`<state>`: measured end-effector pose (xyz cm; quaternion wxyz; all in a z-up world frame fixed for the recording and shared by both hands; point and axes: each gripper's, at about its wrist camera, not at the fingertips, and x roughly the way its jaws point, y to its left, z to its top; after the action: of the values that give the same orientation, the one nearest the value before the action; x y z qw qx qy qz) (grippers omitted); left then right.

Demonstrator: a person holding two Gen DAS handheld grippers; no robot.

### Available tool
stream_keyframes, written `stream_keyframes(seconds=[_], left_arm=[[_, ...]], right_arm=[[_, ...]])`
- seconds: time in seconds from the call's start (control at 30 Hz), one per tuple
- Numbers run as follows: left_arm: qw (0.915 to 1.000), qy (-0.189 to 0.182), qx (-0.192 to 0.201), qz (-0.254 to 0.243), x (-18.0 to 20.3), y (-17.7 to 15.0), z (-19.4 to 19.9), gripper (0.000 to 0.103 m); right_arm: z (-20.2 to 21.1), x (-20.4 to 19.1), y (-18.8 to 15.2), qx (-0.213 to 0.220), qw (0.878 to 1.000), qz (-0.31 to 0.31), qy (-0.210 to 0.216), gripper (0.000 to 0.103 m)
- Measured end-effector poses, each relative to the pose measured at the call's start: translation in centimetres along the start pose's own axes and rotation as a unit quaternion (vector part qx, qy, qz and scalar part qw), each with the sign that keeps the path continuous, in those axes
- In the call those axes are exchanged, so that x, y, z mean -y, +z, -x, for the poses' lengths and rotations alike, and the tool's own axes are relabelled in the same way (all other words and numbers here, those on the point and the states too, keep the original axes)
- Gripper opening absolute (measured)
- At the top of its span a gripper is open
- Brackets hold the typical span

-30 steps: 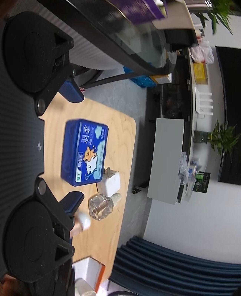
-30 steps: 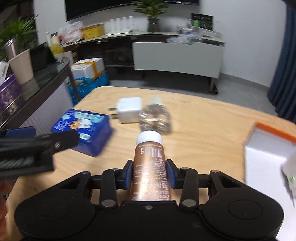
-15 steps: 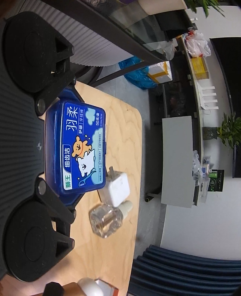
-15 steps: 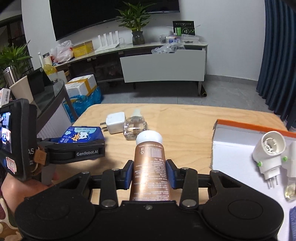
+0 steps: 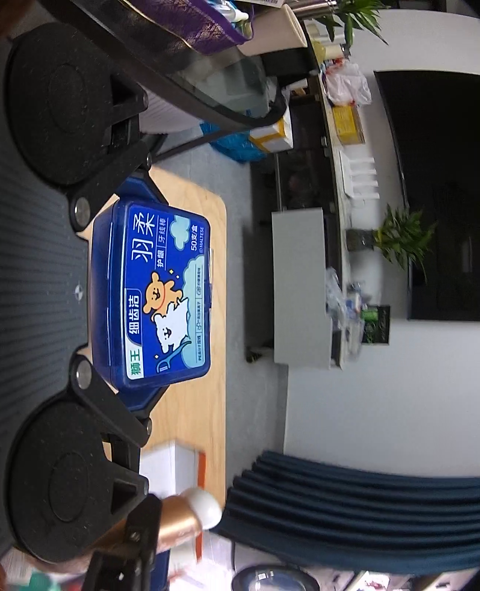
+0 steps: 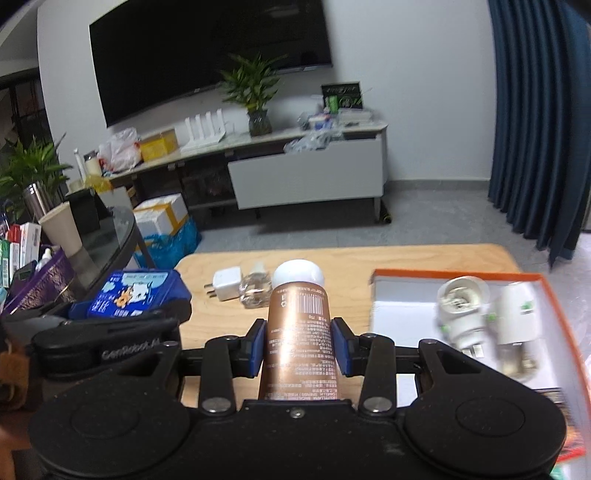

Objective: Organize rigid objects
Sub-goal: 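Grasp the bronze tube bottle with the right tool while the left grasps the blue tin, then carry the blue tin and bronze tube bottle over the tray with both tools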

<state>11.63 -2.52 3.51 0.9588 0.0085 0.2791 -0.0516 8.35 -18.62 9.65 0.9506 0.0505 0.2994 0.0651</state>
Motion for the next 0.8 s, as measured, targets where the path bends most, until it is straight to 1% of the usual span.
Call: stream_keyframes(seconds=[0.1,0.2,0.37,0.47,0.6,0.8], left_arm=[[0.9996,-0.028,0.0,0.002,2.2,-0.4,1.8,0.094],[0.9988,-0.049,0.002,-0.003,4.5,-0.8,3.3,0.094],[0.9964,-0.084,0.002,-0.011,8.2,-0.7,4.4,0.094],[0.9951,-0.097,0.006,-0.015,9.7,-0.5,4.7,0.094],[0.9931,-0.116,0.007,-0.02,11.5,-0.3,4.4,0.094],[0.9906,-0.134,0.005,-0.026,13.4,-1.0,4.2,0.094]], right_arm=[[2.7,1.4,-0.4,0.012,1.0,0.002,-0.018,0.046],[5.2,3.6,-1.0,0.019,0.999,-0.015,-0.033,0.046],[8.7,8.0,-1.8,0.031,0.996,-0.042,-0.069,0.046],[10.5,10.6,-2.4,0.039,0.993,-0.058,-0.094,0.046],[12.0,13.3,-3.2,0.044,0.989,-0.077,-0.117,0.046],[12.5,15.1,-4.1,0.043,0.988,-0.087,-0.121,0.046]])
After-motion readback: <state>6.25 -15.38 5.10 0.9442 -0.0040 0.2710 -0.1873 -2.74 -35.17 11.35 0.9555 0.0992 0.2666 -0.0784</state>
